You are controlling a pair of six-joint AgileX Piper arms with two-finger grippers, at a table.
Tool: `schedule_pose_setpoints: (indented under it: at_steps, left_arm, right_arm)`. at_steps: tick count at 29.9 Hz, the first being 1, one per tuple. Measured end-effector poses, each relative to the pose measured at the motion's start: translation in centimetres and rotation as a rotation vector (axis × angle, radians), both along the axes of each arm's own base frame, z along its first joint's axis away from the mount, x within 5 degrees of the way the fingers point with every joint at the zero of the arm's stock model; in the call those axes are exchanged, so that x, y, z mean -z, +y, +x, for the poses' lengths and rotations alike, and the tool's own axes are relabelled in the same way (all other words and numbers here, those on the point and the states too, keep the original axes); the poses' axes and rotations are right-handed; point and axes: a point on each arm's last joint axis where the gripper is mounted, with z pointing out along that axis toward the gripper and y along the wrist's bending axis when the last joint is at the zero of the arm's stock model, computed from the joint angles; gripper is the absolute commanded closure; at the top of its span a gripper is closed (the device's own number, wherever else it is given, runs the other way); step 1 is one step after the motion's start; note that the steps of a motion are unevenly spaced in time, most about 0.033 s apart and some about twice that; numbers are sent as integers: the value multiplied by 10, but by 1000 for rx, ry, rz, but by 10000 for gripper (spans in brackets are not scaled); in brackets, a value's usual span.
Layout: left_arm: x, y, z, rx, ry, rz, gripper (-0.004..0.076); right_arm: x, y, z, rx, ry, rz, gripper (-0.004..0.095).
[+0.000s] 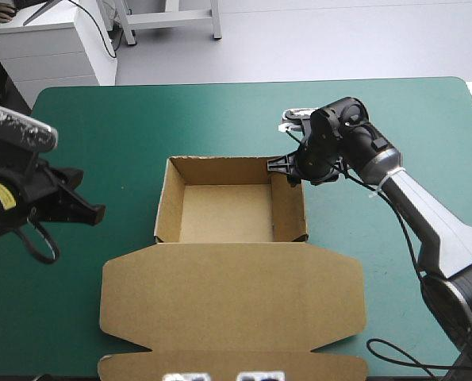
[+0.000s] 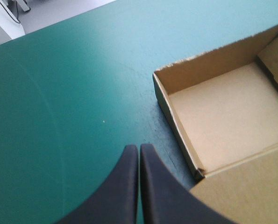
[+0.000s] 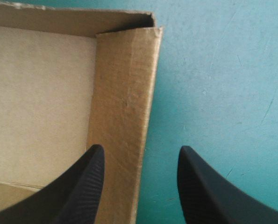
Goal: Fold the box
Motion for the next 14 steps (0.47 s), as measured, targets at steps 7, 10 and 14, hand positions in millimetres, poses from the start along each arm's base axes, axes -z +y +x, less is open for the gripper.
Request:
schedule_pose_setpoints:
  at_steps: [7,10,14]
  left_arm:
    - [60,13,-34,8,65,24,731]
    - [95,17,-45,10,122,46,731]
    - [141,20,-56,21,173,56,731]
  right_arm:
    - [36,10,14,-30,83,-35,507]
    - [49,13,19,-54,114,-49,674]
    - [58,15,22,-67,131,-56,930]
